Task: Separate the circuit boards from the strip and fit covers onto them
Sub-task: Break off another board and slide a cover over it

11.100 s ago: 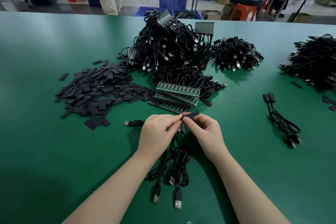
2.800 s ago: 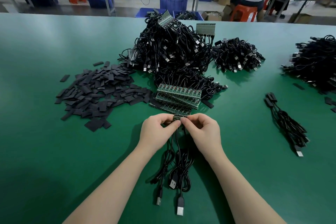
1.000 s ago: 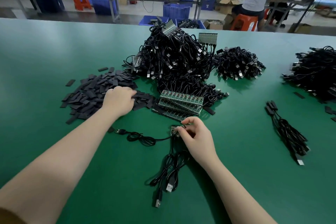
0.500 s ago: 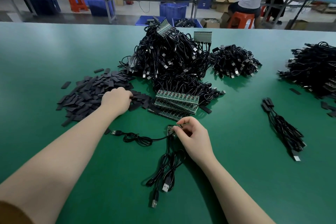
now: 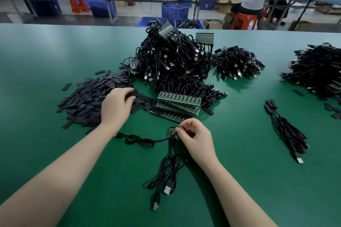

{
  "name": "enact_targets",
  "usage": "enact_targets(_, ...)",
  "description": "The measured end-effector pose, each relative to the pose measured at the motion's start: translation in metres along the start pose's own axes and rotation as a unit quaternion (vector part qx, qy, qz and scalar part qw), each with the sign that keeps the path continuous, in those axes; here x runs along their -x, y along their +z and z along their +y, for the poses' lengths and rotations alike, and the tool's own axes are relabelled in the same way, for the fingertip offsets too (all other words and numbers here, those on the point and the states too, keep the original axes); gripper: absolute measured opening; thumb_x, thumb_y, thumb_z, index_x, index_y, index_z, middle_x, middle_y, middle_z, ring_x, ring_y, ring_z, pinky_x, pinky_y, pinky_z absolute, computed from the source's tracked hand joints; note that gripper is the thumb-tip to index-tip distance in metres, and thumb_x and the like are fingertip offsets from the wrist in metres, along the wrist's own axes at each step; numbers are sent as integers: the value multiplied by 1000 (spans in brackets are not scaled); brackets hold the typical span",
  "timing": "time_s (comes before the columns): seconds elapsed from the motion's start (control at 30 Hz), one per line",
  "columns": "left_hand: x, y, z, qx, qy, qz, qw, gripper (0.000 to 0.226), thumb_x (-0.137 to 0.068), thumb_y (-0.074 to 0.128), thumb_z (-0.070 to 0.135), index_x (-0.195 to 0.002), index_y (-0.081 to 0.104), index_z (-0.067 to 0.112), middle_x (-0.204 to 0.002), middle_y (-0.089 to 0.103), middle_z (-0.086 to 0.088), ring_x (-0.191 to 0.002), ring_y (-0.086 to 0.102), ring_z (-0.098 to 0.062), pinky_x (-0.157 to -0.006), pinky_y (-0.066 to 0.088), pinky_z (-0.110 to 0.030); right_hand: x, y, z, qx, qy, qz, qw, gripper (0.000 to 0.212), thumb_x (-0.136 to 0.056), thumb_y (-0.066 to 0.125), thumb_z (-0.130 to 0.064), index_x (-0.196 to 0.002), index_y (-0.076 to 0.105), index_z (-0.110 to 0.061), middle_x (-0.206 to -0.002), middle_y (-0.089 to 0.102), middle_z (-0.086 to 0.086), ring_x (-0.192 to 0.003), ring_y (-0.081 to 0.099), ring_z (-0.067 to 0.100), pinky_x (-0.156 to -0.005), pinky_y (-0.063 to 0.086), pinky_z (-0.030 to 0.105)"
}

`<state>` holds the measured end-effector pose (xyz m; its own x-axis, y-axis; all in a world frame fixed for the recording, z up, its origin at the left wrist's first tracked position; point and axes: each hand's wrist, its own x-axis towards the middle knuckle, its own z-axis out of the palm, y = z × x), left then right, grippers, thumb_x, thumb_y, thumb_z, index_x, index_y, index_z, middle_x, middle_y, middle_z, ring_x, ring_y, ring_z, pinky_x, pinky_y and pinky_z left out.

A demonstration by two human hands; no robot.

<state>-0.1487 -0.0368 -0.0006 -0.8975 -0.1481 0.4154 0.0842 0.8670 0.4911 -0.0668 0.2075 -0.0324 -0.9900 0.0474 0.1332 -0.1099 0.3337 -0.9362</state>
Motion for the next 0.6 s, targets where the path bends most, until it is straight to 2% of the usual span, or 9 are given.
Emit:
enact_targets(0.07, 27, -3, 16, 70, 69, 28, 995, 28, -94, 63, 18, -121, 66, 14, -116, 66, -2, -108, 58, -16, -93, 49, -34, -1, 0, 1, 0, -1, 9, 1000, 15, -87, 74, -27, -82, 61, -34, -77, 69, -16, -69, 62, 4, -61, 45, 11)
enact_targets(0.13, 55, -2, 32, 101, 126, 0, 987, 29, -91, 65, 15, -120, 67, 15, -115, 66, 2, -107, 55, -7, -96, 43, -27, -2, 1, 1, -1, -6, 21, 1000, 17, -85, 75, -24, -81, 62, -33, -75, 69, -15, -68, 63, 3, -61, 44, 10)
enact_targets(0.2, 77, 5, 47, 122, 148, -47, 980, 30, -90, 65, 16, -120, 67, 18, -114, 64, 8, -106, 54, -3, -97, 39, -22, -2, 1, 1, 2, -10, 32, 999, 18, -84, 76, -22, -79, 63, -32, -74, 69, -12, -68, 63, 4, -61, 44, 10)
enact_targets(0.3, 90, 19, 66, 182, 140, -114, 967, 28, -92, 65, 19, -119, 68, 23, -115, 63, 11, -108, 54, -1, -96, 39, -15, -1, 2, 2, 17, -21, 42, 999, 21, -83, 73, -16, -76, 61, -31, -71, 66, -14, -64, 59, 4, -59, 43, 11)
enact_targets(0.47, 87, 38, 86, 277, 88, -149, 945, 28, -90, 66, 16, -114, 68, 30, -111, 60, 18, -102, 55, 6, -86, 42, -8, -1, -1, 1, 29, -38, 21, 999, 21, -84, 64, -10, -75, 54, -26, -63, 58, -13, -53, 43, 3, -51, 37, 13)
enact_targets(0.6, 92, 43, 77, 328, 50, -152, 931, 36, -90, 67, 12, -107, 66, 43, -109, 59, 22, -95, 59, 2, -83, 47, -12, -2, -3, 1, 8, -22, 9, 1000, 23, -83, 63, -8, -88, 58, -30, -71, 67, -2, -57, 53, 10, -55, 43, 17)
